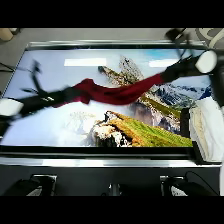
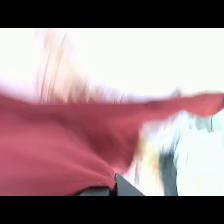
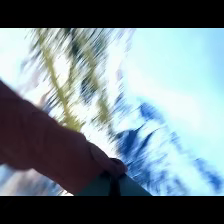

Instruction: Fold the shirts.

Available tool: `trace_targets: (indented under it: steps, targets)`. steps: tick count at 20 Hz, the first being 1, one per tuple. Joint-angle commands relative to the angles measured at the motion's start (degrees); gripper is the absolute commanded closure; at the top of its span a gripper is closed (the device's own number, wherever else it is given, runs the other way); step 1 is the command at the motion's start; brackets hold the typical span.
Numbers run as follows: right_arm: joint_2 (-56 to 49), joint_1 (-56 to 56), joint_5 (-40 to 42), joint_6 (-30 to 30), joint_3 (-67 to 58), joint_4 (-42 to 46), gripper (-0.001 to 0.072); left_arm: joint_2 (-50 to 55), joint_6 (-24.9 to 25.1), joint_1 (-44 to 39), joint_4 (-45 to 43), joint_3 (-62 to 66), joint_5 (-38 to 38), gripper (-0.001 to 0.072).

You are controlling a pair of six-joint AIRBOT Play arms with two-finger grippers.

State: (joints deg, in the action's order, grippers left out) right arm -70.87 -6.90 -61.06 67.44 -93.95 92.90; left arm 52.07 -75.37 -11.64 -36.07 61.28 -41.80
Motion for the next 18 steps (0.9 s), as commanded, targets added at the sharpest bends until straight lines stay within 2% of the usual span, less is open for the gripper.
trace_targets:
  steps: [1,2,4,6,8,10,13,15,18]
  targets:
    - [13.5,0.0,8.1,7.7,-9.5,17.9,0.0695,-11.0,5.2,10.0,-8.2,23.6,-3.3,0.0684]
    - [17.5,0.0,8.1,8.8,-11.7,20.7,0.0696,-12.4,3.2,12.4,-9.1,29.7,-2.5,0.0684]
    - [26.0,0.0,8.3,13.3,-13.2,20.9,0.0696,-14.4,-1.3,15.7,-9.6,37.3,-3.3,0.0684]
    - [31.5,0.0,7.9,14.0,-13.2,19.5,0.0696,-15.5,-4.3,16.2,-9.6,37.6,-8.0,0.0684]
    - [34.5,0.0,7.6,12.7,-13.2,20.3,0.0696,-15.3,-4.4,16.2,-9.6,36.3,-13.1,0.0684]
    - [35.4,0.0,7.3,9.9,-13.2,20.5,0.0696,-15.1,-4.5,16.2,-9.6,34.2,-13.5,0.0684]
    - [34.3,0.0,3.9,9.6,-13.2,20.4,0.0696,-14.9,-7.7,16.2,-9.6,29.2,-13.9,0.0684]
    - [31.9,0.0,1.6,8.7,-13.2,20.4,0.0696,-14.6,-8.2,16.2,-9.7,25.2,-15.2,0.0683]
    - [25.5,0.0,-2.6,5.8,-13.2,20.4,0.0696,-14.6,-8.8,16.2,-14.4,17.2,-15.2,0.0684]
